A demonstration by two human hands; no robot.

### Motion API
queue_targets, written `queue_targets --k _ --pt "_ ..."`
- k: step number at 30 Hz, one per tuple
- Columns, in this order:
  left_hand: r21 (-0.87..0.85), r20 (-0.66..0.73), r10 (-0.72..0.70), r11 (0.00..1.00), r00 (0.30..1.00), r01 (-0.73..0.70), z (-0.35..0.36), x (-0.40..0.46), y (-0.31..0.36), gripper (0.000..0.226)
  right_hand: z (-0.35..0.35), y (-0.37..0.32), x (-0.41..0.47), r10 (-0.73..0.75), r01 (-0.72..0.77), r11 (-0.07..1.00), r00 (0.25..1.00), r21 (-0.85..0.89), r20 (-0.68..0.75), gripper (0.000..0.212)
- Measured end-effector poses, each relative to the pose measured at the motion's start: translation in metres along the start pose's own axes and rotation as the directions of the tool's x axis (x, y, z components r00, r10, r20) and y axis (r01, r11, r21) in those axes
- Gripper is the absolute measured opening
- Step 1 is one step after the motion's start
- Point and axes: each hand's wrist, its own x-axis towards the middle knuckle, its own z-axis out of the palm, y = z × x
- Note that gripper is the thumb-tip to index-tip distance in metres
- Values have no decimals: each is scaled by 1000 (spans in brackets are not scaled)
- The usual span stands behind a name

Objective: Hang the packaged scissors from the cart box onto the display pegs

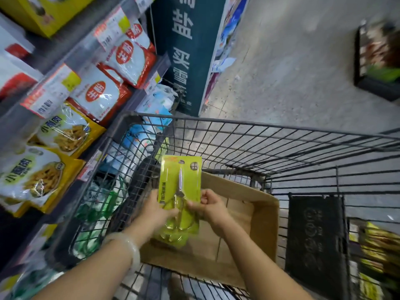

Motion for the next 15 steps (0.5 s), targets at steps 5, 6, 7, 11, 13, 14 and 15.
queue_targets --k 5,6,7,11,13,14,15 --pt "-27 -115 -41 999 993 38 -21 13 -23 60 6 36 29 108 -150 975 965 -165 -238 18" --pt "-26 -150 -59 998 987 55 -26 18 -32 58 7 49 34 126 -216 929 948 -300 -291 18" --pt "-33 -173 -79 997 982 74 -30 24 -42 59 10 63 39 162 -278 880 938 -386 -308 27" --pt "-59 -194 -137 990 971 128 -39 44 -68 55 22 105 65 227 -298 843 952 -447 -207 53" --pt "-61 -199 -121 992 973 111 -40 48 -72 49 26 115 78 216 -293 813 954 -504 -207 55" --pt "-62 -199 -110 993 974 99 -40 48 -72 51 26 118 83 230 -319 788 946 -527 -229 56" --pt "-66 -199 -109 993 974 98 -40 52 -75 54 24 119 86 251 -350 776 935 -524 -252 54"
